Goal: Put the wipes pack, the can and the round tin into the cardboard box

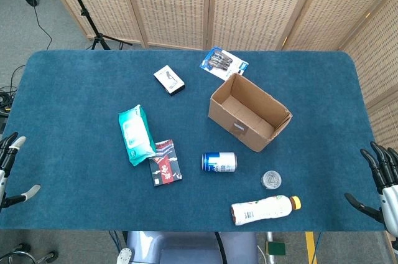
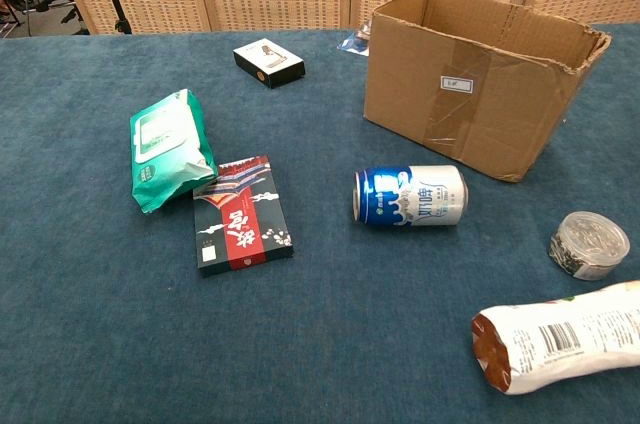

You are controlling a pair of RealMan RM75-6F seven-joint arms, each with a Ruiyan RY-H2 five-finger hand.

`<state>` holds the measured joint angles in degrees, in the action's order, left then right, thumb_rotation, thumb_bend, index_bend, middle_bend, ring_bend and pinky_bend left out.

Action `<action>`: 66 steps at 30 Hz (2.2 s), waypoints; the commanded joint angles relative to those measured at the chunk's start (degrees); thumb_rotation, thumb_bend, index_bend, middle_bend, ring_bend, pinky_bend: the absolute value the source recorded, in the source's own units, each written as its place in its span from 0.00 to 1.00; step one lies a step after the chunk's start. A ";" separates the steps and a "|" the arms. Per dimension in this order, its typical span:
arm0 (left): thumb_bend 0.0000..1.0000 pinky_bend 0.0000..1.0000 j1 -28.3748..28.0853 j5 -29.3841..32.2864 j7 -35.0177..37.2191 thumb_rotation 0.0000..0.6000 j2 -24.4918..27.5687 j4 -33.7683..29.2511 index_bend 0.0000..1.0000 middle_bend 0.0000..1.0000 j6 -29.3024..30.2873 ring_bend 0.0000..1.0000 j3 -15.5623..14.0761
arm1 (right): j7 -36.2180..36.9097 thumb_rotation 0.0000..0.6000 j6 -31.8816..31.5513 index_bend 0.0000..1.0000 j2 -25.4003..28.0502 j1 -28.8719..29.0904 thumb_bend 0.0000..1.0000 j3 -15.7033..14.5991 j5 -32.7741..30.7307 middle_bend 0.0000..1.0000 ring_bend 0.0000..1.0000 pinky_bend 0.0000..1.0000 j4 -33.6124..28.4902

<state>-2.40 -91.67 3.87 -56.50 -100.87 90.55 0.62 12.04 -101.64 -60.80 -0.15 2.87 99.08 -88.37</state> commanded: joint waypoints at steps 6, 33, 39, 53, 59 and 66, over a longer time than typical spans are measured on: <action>0.00 0.00 0.00 0.09 -0.23 1.00 -0.02 -0.08 0.00 0.00 -0.20 0.00 0.01 | -0.88 1.00 0.01 0.00 -0.09 -0.12 0.00 0.15 -0.44 0.00 0.00 0.00 -0.13; 0.00 0.00 -33.46 -15.78 7.14 1.00 -19.60 39.28 0.00 0.00 -25.05 0.00 2.17 | -11.78 1.00 10.51 0.00 1.02 1.50 0.00 2.06 -11.77 0.00 0.00 0.00 -5.06; 0.00 0.00 -38.58 -19.13 9.52 1.00 -24.65 47.49 0.00 0.00 -26.96 0.00 -0.66 | -12.33 1.00 10.95 0.00 0.73 1.59 0.00 2.74 -13.34 0.00 0.00 0.00 -5.03; 0.00 0.00 -44.61 -18.55 10.21 1.00 -37.64 60.91 0.00 0.00 -30.39 0.00 -4.24 | -11.11 1.00 13.34 0.00 1.05 2.14 0.00 4.03 -16.92 0.00 0.00 0.00 -4.40; 0.04 0.31 -45.63 -17.54 9.82 1.00 -39.64 62.19 0.17 0.17 -30.65 0.18 -5.29 | -10.13 1.00 13.41 0.00 1.33 2.09 0.00 4.29 -17.24 0.00 0.00 0.00 -4.29; 0.35 0.60 -45.01 -17.89 10.50 1.00 -39.47 63.83 0.71 0.56 -24.19 0.52 -6.76 | -8.96 1.00 13.61 0.00 1.74 1.97 0.00 4.17 -17.07 0.00 0.00 0.00 -4.19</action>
<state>-47.75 -109.54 14.10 -96.12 -37.75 64.63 -5.64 3.05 -88.04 -59.09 1.83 7.06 81.98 -92.57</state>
